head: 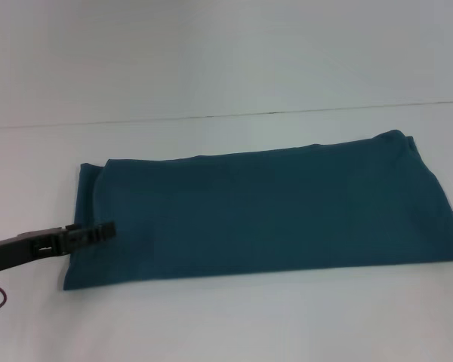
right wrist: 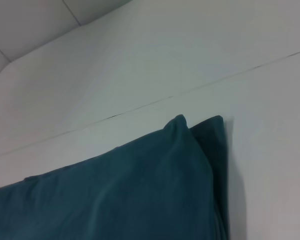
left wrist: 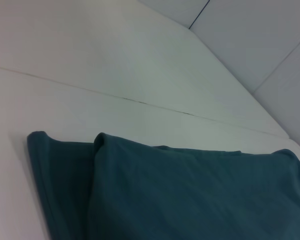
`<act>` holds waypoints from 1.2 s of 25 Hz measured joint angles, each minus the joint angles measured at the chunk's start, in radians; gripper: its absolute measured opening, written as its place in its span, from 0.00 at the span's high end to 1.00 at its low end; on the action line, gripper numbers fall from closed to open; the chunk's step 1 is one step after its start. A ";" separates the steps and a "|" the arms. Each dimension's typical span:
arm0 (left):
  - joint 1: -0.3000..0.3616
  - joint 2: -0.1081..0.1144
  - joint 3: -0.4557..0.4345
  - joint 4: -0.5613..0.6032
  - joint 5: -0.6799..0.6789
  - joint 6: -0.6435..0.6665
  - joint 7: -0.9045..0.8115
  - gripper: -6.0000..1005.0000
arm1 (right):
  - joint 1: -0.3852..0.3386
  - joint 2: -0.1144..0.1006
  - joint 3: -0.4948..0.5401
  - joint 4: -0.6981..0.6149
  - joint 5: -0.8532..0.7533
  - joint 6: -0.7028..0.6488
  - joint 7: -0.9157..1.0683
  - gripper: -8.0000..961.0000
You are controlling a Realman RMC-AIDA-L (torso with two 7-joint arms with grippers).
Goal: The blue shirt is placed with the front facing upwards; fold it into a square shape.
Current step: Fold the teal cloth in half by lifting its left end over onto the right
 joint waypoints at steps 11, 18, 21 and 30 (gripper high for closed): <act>0.009 0.003 -0.003 0.011 0.052 -0.019 -0.026 0.10 | 0.021 -0.012 -0.008 0.017 -0.040 0.018 0.036 0.16; 0.007 0.003 -0.006 0.012 0.056 -0.030 -0.029 0.10 | 0.045 -0.006 -0.014 0.061 -0.073 0.052 0.037 0.16; 0.005 0.003 -0.004 0.013 0.074 -0.041 -0.036 0.10 | 0.047 -0.006 -0.014 0.065 -0.073 0.059 0.038 0.16; -0.001 0.005 -0.002 0.014 0.117 -0.057 -0.050 0.10 | 0.047 -0.004 -0.014 0.067 -0.074 0.067 0.041 0.16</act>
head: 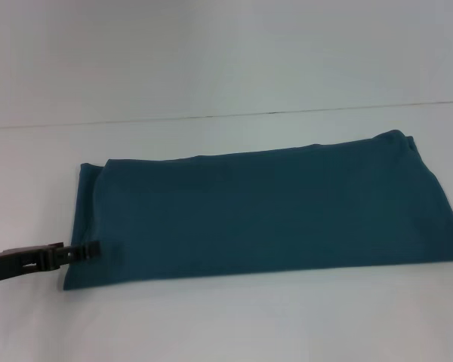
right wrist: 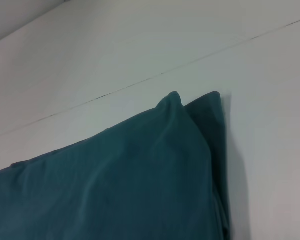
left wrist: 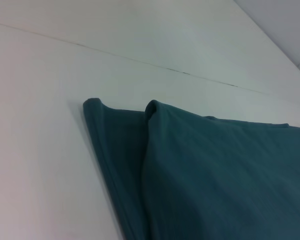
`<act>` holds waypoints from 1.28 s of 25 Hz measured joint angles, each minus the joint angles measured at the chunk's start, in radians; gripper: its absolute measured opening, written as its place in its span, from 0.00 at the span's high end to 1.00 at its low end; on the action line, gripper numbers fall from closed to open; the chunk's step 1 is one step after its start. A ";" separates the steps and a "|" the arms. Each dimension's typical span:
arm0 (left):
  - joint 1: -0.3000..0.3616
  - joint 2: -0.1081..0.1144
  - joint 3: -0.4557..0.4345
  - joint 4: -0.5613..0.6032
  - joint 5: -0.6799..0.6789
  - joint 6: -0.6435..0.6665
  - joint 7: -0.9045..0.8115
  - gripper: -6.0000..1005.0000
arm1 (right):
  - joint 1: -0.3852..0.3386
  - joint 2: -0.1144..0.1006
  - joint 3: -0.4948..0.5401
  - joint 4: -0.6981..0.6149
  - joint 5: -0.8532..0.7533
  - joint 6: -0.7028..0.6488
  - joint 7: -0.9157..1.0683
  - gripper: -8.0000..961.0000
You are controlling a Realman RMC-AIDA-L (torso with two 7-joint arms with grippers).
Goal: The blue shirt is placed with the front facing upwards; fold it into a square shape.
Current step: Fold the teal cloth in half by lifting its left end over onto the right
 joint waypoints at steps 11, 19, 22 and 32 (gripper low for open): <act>0.009 0.009 0.000 0.072 0.015 0.109 -0.080 0.10 | 0.005 -0.002 0.000 0.000 0.001 0.001 0.001 0.16; -0.001 0.021 0.002 0.095 0.111 0.204 -0.176 0.10 | 0.011 -0.002 0.000 -0.002 0.004 0.003 0.001 0.16; 0.003 0.024 0.000 0.119 0.119 0.256 -0.196 0.10 | 0.014 -0.003 0.000 -0.006 0.004 0.003 0.001 0.16; -0.021 0.036 0.006 0.099 0.184 0.277 -0.256 0.10 | 0.015 -0.008 0.000 -0.009 0.005 0.008 0.001 0.16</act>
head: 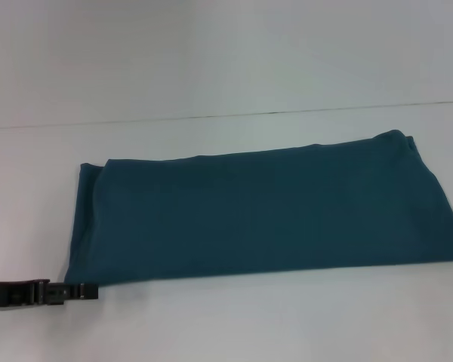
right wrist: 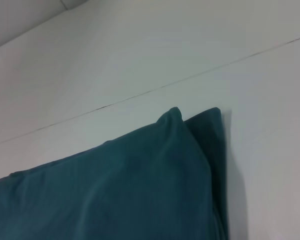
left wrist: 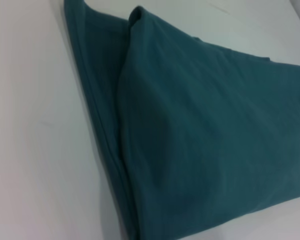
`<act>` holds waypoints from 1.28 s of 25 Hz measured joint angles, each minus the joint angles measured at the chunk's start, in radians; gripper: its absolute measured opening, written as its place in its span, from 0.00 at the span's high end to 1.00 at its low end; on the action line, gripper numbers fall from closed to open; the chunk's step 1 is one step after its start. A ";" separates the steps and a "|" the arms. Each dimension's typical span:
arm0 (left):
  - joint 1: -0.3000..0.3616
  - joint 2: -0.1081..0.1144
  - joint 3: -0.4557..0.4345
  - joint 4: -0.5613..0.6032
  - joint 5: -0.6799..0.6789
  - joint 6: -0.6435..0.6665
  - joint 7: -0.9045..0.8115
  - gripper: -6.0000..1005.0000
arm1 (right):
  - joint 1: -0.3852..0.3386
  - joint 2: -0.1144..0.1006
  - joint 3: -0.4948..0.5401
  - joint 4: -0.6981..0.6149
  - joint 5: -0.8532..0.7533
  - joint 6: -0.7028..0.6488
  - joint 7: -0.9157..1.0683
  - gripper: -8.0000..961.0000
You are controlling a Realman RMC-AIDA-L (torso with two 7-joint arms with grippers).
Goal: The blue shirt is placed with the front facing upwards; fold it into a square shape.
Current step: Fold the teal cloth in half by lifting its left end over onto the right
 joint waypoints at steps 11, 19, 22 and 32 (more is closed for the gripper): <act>-0.032 0.006 0.052 -0.035 0.012 -0.042 -0.063 0.10 | 0.009 0.001 -0.006 0.005 -0.005 0.000 0.000 0.16; -0.042 0.009 0.065 -0.037 0.037 -0.037 -0.095 0.10 | 0.009 -0.001 -0.006 0.006 -0.005 0.000 0.000 0.16; -0.045 0.010 0.066 -0.037 0.043 -0.034 -0.102 0.10 | 0.009 -0.003 -0.006 0.006 -0.005 0.001 0.000 0.16; -0.069 0.013 0.068 -0.048 0.076 -0.055 -0.117 0.10 | 0.009 -0.003 -0.004 0.006 -0.005 0.001 0.000 0.16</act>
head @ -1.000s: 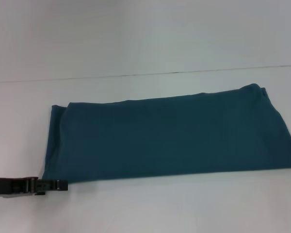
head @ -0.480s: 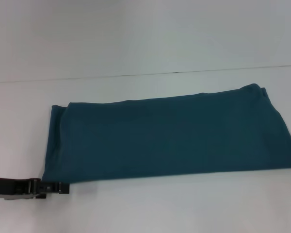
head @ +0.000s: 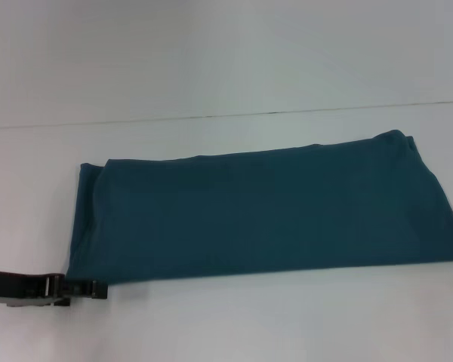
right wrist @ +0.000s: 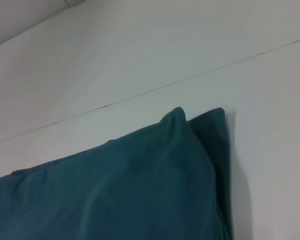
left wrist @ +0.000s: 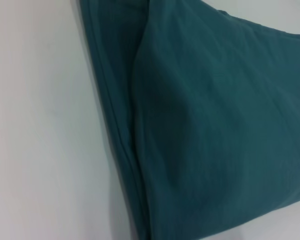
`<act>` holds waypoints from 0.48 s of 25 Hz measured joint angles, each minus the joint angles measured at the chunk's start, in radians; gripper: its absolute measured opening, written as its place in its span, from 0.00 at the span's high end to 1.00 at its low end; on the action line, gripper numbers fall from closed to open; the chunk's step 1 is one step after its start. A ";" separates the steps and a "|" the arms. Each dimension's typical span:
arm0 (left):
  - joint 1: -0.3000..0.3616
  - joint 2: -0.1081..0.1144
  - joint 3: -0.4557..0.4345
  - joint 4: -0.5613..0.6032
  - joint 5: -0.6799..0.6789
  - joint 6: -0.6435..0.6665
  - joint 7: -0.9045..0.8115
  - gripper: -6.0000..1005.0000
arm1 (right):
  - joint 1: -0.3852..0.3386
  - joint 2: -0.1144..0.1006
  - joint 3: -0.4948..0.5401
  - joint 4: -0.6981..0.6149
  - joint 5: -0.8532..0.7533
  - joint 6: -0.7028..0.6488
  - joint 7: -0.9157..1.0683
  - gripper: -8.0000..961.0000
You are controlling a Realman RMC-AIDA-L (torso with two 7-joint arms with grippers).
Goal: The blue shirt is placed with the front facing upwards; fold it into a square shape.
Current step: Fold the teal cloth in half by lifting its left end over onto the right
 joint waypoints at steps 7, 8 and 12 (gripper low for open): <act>-0.009 0.000 0.008 -0.005 0.000 -0.014 -0.001 0.10 | -0.001 0.001 -0.001 -0.001 0.001 0.000 0.008 0.16; -0.011 0.000 0.008 -0.008 0.000 -0.016 -0.001 0.10 | -0.001 0.002 0.000 -0.002 0.001 0.000 0.008 0.16; -0.018 0.000 0.008 -0.021 0.000 -0.029 0.002 0.10 | -0.002 0.002 0.000 -0.002 0.002 0.000 0.008 0.16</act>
